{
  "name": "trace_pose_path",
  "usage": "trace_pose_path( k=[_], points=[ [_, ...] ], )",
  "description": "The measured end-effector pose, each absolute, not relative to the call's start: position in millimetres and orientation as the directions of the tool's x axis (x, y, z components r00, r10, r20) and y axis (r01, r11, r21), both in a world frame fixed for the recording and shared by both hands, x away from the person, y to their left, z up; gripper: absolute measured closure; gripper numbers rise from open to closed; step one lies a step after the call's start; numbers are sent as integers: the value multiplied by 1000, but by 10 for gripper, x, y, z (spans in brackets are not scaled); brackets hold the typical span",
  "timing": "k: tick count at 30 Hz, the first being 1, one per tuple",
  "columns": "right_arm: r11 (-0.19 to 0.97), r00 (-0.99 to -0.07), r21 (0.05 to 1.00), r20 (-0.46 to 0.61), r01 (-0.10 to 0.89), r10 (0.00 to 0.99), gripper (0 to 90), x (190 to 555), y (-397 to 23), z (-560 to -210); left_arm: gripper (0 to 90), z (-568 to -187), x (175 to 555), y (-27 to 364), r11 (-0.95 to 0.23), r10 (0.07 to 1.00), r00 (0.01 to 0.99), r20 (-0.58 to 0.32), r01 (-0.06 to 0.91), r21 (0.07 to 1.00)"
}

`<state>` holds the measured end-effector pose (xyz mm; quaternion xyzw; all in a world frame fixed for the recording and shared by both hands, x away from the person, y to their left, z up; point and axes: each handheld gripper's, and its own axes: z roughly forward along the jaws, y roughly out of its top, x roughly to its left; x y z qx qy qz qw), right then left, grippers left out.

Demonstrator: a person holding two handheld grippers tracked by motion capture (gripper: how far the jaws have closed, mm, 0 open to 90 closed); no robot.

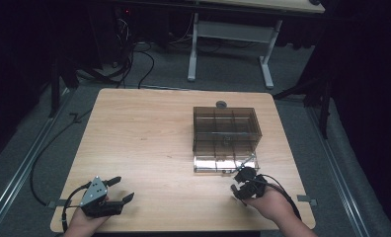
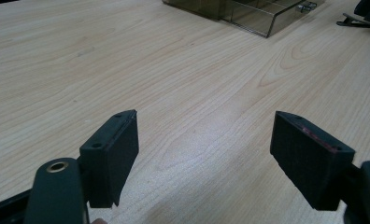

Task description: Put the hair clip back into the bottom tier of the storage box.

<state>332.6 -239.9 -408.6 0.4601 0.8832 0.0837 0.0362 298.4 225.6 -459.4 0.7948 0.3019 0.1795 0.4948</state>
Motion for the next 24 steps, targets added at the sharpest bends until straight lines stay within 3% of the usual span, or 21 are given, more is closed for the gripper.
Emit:
trace_pose_path(
  k=[9,14,15,24],
  points=[
    [591,-597,119,20,798,802,645,3428,-2337,-4108,242,-4594,2982,2254,-330,656,754,-11,301,895],
    [563,-567,84,28,822,824,689,3462,-2304,-4108,241,-4593,2983,2255,-331,655,755,-11,301,894],
    [595,-599,92,22,799,801,699,3487,-2319,-4116,242,-4593,2983,2255,-331,655,755,-11,301,894],
    [602,-603,66,1,796,798,750,3510,-2279,-4119,242,-4594,2983,2251,-331,655,755,-12,302,894]
  ],
)
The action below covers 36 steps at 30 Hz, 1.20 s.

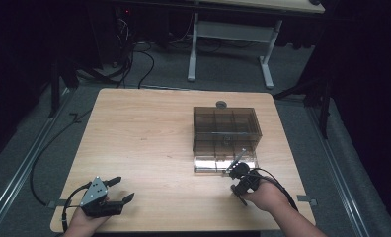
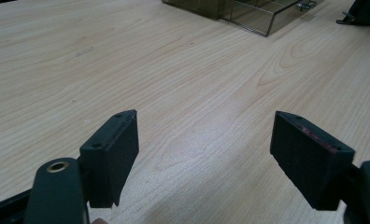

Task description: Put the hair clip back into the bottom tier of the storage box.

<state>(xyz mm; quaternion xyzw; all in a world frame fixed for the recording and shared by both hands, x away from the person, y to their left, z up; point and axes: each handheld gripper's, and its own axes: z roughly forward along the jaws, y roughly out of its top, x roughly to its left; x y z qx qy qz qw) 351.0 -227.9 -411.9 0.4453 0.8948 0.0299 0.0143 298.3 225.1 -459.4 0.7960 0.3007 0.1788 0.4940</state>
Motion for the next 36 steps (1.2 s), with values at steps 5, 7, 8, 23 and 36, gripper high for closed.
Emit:
trace_pose_path(
  k=[5,7,8,23,36],
  points=[
    [601,-603,64,9,797,798,761,3506,-2274,-4131,242,-4594,2984,2251,-333,654,757,-13,302,893],
    [603,-605,60,11,795,796,772,3506,-2271,-4128,242,-4594,2984,2250,-333,654,757,-13,303,893],
    [605,-606,59,8,794,795,788,3505,-2267,-4127,242,-4594,2983,2249,-333,653,757,-12,302,893],
    [626,-627,55,-5,778,779,806,3524,-2247,-4102,243,-4595,2984,2247,-333,654,757,-11,301,893],
    [634,-635,61,-5,771,772,806,3708,-2245,-3854,242,-4595,2983,2246,-333,653,758,-12,301,893]
  ],
)
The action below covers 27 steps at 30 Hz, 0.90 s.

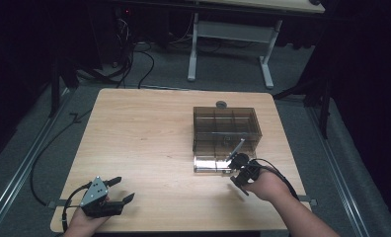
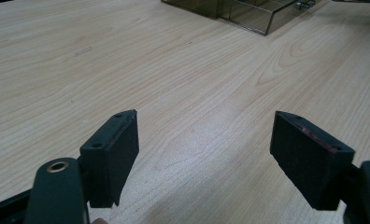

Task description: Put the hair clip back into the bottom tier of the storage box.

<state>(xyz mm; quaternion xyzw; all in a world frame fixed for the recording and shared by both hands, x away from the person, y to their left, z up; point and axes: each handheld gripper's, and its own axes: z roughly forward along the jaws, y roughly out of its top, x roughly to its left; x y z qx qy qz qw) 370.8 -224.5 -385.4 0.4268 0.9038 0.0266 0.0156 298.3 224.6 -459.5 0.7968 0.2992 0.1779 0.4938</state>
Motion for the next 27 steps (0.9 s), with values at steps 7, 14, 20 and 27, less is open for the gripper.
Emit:
trace_pose_path(
  k=[7,14,20,27],
  points=[
    [641,-642,74,-17,764,767,806,3876,-2252,-3731,243,-4595,2986,2251,-332,651,759,-14,302,894],
    [647,-648,68,-17,759,762,806,4020,-2237,-3655,243,-4595,2985,2251,-331,651,759,-15,301,894],
    [660,-659,66,-34,749,751,806,4126,-2203,-3618,243,-4595,2986,2252,-331,650,760,-15,301,894],
    [665,-665,78,-32,743,746,806,4250,-2176,-3620,242,-4595,2985,2252,-331,650,760,-15,301,894]
  ],
)
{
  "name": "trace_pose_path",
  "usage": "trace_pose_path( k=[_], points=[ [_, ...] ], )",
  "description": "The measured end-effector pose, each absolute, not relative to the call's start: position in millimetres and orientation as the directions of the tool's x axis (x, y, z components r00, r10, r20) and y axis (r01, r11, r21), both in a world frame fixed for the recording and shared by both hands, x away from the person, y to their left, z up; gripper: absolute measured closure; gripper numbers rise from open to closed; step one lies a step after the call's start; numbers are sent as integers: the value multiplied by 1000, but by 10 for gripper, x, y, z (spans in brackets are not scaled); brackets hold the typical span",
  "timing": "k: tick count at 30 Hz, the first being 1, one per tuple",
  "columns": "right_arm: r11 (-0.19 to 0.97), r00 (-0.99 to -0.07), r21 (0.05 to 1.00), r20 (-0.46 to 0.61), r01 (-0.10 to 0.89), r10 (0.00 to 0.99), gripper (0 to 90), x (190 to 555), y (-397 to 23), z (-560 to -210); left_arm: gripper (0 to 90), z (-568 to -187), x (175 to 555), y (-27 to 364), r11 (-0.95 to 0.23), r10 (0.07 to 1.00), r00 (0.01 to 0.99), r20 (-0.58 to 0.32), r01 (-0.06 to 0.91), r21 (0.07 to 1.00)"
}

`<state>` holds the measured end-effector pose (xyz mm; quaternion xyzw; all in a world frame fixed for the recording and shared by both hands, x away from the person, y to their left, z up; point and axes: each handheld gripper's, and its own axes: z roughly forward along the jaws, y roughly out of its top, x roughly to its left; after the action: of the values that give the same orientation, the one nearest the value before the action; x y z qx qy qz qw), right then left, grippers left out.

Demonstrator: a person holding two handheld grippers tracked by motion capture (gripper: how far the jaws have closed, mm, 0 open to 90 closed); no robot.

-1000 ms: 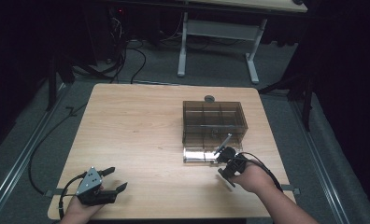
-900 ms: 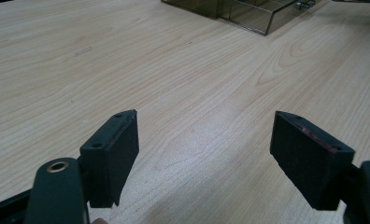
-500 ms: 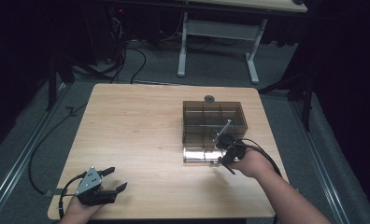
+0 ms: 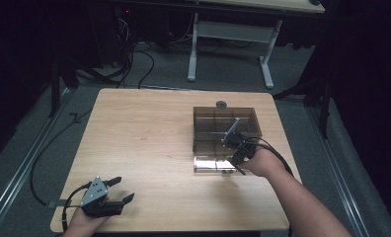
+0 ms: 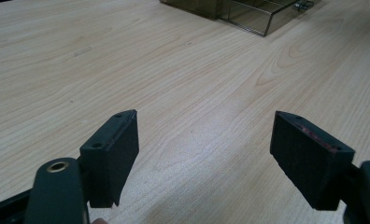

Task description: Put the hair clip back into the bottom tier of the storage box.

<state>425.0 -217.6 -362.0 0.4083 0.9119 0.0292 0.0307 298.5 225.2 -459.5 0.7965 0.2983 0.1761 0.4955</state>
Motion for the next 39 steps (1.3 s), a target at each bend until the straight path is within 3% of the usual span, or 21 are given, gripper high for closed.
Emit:
trace_pose_path(
  k=[39],
  points=[
    [715,-714,112,-54,690,698,805,4574,-2027,-3736,242,-4595,2987,2251,-333,647,762,-15,301,894]
  ],
)
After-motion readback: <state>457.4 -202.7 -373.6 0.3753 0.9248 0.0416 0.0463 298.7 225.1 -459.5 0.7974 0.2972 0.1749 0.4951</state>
